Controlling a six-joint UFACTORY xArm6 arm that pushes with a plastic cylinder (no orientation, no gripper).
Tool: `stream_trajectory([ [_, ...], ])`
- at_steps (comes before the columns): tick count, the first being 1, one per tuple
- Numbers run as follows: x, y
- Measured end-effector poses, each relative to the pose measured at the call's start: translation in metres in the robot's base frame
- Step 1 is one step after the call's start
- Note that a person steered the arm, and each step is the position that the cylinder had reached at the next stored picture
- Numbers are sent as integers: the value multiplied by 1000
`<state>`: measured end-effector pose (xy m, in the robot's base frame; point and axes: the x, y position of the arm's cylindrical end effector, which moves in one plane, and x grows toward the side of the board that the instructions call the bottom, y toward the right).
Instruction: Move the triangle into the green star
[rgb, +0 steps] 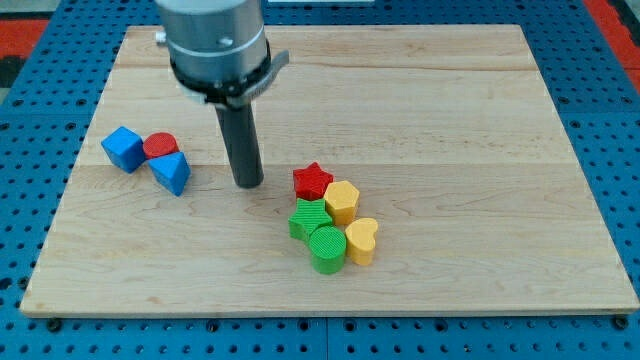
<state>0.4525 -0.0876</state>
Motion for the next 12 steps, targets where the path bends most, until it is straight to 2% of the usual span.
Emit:
stream_trajectory([
  [1,-6,-67],
  [2,-32,-84],
  [3,-40,-108],
  [5,-11,-98],
  [7,20,-142],
  [8,34,-125],
  [10,35,-12],
  [12,27,19],
])
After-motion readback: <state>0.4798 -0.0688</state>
